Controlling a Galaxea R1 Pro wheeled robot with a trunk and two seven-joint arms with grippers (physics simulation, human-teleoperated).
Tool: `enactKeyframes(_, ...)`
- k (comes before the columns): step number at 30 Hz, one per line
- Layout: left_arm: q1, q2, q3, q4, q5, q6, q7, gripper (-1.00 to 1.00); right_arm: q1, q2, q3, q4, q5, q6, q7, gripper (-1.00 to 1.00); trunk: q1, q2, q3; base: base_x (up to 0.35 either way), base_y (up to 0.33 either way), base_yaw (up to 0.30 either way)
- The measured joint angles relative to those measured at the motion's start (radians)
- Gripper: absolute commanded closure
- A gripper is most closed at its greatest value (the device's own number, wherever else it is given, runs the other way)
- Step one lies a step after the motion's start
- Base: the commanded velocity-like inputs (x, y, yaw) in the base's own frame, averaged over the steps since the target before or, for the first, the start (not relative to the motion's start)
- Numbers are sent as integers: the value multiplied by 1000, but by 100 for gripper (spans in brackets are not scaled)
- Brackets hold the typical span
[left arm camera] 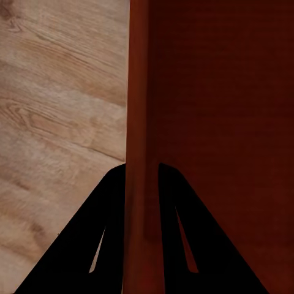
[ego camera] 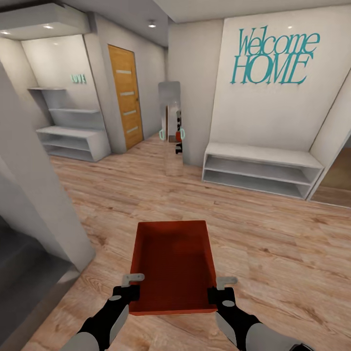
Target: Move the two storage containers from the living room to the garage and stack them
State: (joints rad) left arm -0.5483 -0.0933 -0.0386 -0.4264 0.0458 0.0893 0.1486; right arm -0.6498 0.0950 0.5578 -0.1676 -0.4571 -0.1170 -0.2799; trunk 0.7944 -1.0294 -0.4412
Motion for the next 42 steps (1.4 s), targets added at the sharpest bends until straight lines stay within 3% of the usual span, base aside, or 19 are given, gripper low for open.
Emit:
enactKeyframes(32,0,0,0,3,0,0,0,100,0,1,-1,4,0,0,1,100,0,0,0,322,0,0)
enactKeyframes(42,0,0,0,3,0,0,0,100,0,2,-1,6,0,-3,2,100,0,0,0,322,0,194)
